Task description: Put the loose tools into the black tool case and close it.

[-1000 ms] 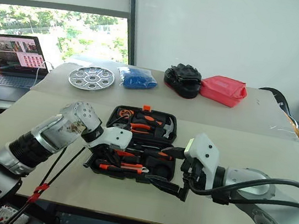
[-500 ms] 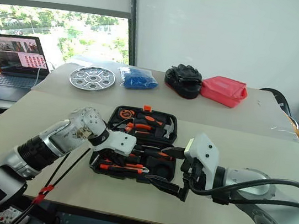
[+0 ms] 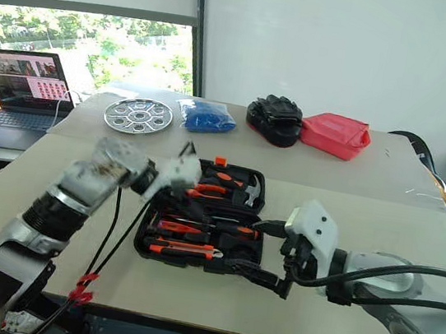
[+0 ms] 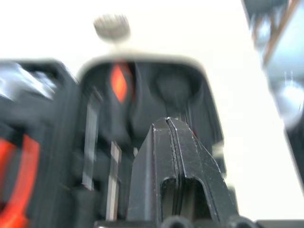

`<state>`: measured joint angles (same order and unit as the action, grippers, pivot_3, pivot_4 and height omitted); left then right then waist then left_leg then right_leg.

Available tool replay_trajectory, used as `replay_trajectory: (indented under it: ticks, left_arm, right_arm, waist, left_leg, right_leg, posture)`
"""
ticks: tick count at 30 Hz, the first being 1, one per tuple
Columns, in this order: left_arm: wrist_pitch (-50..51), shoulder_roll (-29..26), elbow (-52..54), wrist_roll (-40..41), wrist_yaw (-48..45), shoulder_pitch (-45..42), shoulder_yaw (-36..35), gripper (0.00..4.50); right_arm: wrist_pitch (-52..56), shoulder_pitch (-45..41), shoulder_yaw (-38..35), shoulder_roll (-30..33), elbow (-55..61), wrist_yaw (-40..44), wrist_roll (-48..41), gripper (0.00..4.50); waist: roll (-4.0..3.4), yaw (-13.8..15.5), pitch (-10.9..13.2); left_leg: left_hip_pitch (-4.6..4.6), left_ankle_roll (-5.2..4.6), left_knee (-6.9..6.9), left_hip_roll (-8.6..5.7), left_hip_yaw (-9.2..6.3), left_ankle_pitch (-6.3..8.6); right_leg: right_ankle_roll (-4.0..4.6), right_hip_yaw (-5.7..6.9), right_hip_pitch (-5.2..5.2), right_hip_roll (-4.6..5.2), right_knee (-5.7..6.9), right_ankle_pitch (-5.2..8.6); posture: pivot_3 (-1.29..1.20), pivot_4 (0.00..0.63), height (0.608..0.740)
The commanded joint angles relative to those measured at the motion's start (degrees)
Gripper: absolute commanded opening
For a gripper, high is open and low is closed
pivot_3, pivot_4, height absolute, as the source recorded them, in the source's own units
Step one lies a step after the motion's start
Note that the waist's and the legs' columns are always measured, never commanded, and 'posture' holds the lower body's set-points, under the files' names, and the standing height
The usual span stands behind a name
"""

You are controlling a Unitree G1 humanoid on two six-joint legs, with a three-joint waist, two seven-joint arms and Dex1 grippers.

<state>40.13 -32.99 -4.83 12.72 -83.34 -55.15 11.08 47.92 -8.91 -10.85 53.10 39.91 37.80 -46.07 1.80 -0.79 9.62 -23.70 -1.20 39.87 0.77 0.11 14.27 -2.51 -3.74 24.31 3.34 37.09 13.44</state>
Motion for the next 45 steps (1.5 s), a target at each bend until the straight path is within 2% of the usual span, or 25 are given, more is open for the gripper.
replay_trajectory:
  ticks: [1,2,4,7,11,15,18,21,25,29,32,35,39,40,41,45]
  left_arm:
    - [4.4,-1.2,-0.3,6.6,0.5,-0.6,-5.9,1.19]
    - [4.5,-1.4,-0.1,7.7,0.7,-0.2,-6.6,1.4]
    - [4.4,-1.9,0.8,9.5,0.9,1.0,-7.8,2.16]
    - [4.1,-2.9,1.5,11.9,2.3,2.8,-10.4,3.29]
    - [5.0,-5.1,2.2,14.9,3.5,3.6,-13.5,4.46]
    - [5.8,-8.3,5.3,17.2,3.8,5.5,-14.5,4.46]
    - [5.5,-10.8,8.6,18.5,3.7,7.7,-14.2,4.46]
    - [4.6,-11.7,11.3,18.7,5.3,9.2,-14.2,4.46]
    - [3.9,-11.0,13.8,19.1,8.6,9.9,-14.3,4.46]
    - [4.7,-12.0,16.1,20.6,9.1,10.9,-13.8,4.46]
    - [3.4,-12.2,16.6,20.1,9.8,11.1,-13.2,4.46]
    - [2.4,-12.4,16.3,19.4,10.5,10.9,-12.7,4.46]
    - [2.2,-12.4,15.8,19.3,11.2,10.2,-12.2,4.5]
    - [2.2,-12.6,15.8,19.3,11.3,10.1,-12.1,4.5]
    - [2.1,-12.6,15.7,19.2,11.5,9.9,-12.0,4.5]
    - [1.9,-12.8,15.8,18.8,12.4,9.7,-11.9,4.5]
  right_arm:
    - [-2.9,4.8,-8.4,-1.6,-3.7,-2.6,3.7,4.5]
    - [-3.2,6.3,-10.1,-1.8,-4.2,-2.6,4.2,4.5]
    - [-3.8,10.7,-14.3,-1.8,-4.7,-1.6,5.5,4.5]
    - [-2.4,20.9,-24.9,-2.4,-2.5,2.3,4.8,4.5]
    - [-2.4,33.6,-37.1,-3.5,0.0,8.4,4.9,4.5]
    - [-2.3,39.3,-42.9,-3.4,0.0,12.0,4.5,4.5]
    - [-2.6,39.1,-42.7,-1.2,-1.4,13.9,4.7,4.5]
    - [-3.9,31.0,-33.8,4.4,-5.9,13.2,6.7,4.5]
    - [-5.6,14.8,-15.5,10.9,-14.6,13.3,11.7,4.5]
    - [-4.1,-4.9,1.9,10.0,-25.4,13.9,17.4,4.5]
    - [-5.8,-15.1,11.9,7.4,-32.2,16.6,22.4,4.5]
    - [-6.8,-21.8,18.0,4.2,-38.4,18.3,26.3,4.5]
    - [-10.0,-27.2,24.4,0.5,-45.4,21.0,31.5,3.46]
    - [-11.1,-28.0,25.1,-0.4,-46.9,21.3,32.6,2.99]
    - [-11.8,-28.6,25.6,-1.3,-48.5,21.5,33.4,2.79]
    - [-13.8,-29.9,26.8,-4.0,-53.3,22.0,36.1,2.79]
  waist:
    - [0.0,0.0,0.0]
    - [0.0,0.0,0.0]
    - [-0.01,0.0,0.0]
    - [-0.01,0.5,0.0]
    - [-0.01,0.6,0.0]
    - [-0.01,0.0,0.0]
    - [-0.02,-0.6,0.0]
    - [0.01,-1.1,0.0]
    - [0.01,-1.4,0.0]
    - [0.01,-1.4,0.1]
    - [0.02,-1.4,0.1]
    - [0.02,-1.1,0.1]
    - [0.01,-0.6,0.1]
    - [0.01,-0.5,0.1]
    - [0.01,-0.4,0.1]
    - [0.01,-0.2,0.1]
  left_leg:
    - [0.02,0.0,-0.01,-0.01,0.0,0.0]
    - [0.04,0.0,0.0,-0.01,0.02,0.0]
    - [0.04,0.01,0.0,-0.02,0.04,0.0]
    - [0.05,0.01,-0.03,-0.03,0.04,0.0]
    - [0.0,0.0,-0.04,0.0,0.03,0.0]
    - [0.32,0.01,-0.03,0.01,0.05,0.0]
    - [0.5,0.02,-0.07,0.07,0.12,0.0]
    - [0.53,0.05,-0.07,0.09,0.16,-0.02]
    - [0.5,0.11,-0.06,0.04,0.24,-0.07]
    - [0.33,0.11,-0.13,0.04,0.48,-0.07]
    - [0.28,0.09,-0.16,0.03,0.48,-0.05]
    - [0.18,0.07,-0.15,0.03,0.45,-0.03]
    - [0.09,0.07,-0.12,-0.01,0.45,-0.03]
    - [0.1,0.07,-0.11,-0.01,0.46,-0.03]
    - [0.09,0.07,-0.11,-0.02,0.46,-0.03]
    - [0.11,0.07,-0.11,-0.01,0.46,-0.03]
  right_leg:
    - [0.0,-0.02,-0.01,0.0,0.01,0.0]
    - [0.0,-0.02,-0.02,0.0,0.02,0.0]
    - [0.0,-0.02,-0.03,0.01,0.02,0.0]
    - [0.0,-0.03,-0.04,0.02,0.0,0.0]
    - [-0.01,-0.02,-0.02,0.0,-0.04,0.0]
    - [-0.05,-0.14,-0.29,0.0,-0.03,0.01]
    - [-0.07,-0.25,-0.35,-0.04,-0.04,0.05]
    - [-0.07,-0.28,-0.35,-0.07,-0.03,0.05]
    - [-0.07,-0.3,-0.31,-0.05,-0.03,0.02]
    - [0.03,-0.27,-0.11,-0.06,-0.04,0.01]
    - [0.02,-0.25,-0.08,-0.05,-0.06,0.02]
    - [0.02,-0.19,-0.02,-0.03,-0.07,0.02]
    - [0.0,-0.19,0.03,0.03,-0.08,0.0]
    - [0.0,-0.19,0.02,0.03,-0.07,0.0]
    - [-0.01,-0.18,0.03,0.03,-0.07,0.0]
    - [0.0,-0.17,0.02,0.02,-0.05,-0.01]
  posture:
    - [0.0,0.15,0.74]
    - [0.0,0.15,0.74]
    - [0.0,0.15,0.74]
    - [0.0,0.15,0.74]
    - [0.0,0.15,0.74]
    - [0.0,0.15,0.74]
    - [0.0,0.15,0.74]
    - [0.0,0.15,0.74]
    - [0.0,0.15,0.74]
    - [0.0,0.15,0.74]
    - [0.0,0.15,0.74]
    - [0.0,0.15,0.74]
    - [0.0,0.15,0.74]
    - [0.0,0.15,0.74]
    - [0.0,0.15,0.74]
    - [0.0,0.15,0.74]
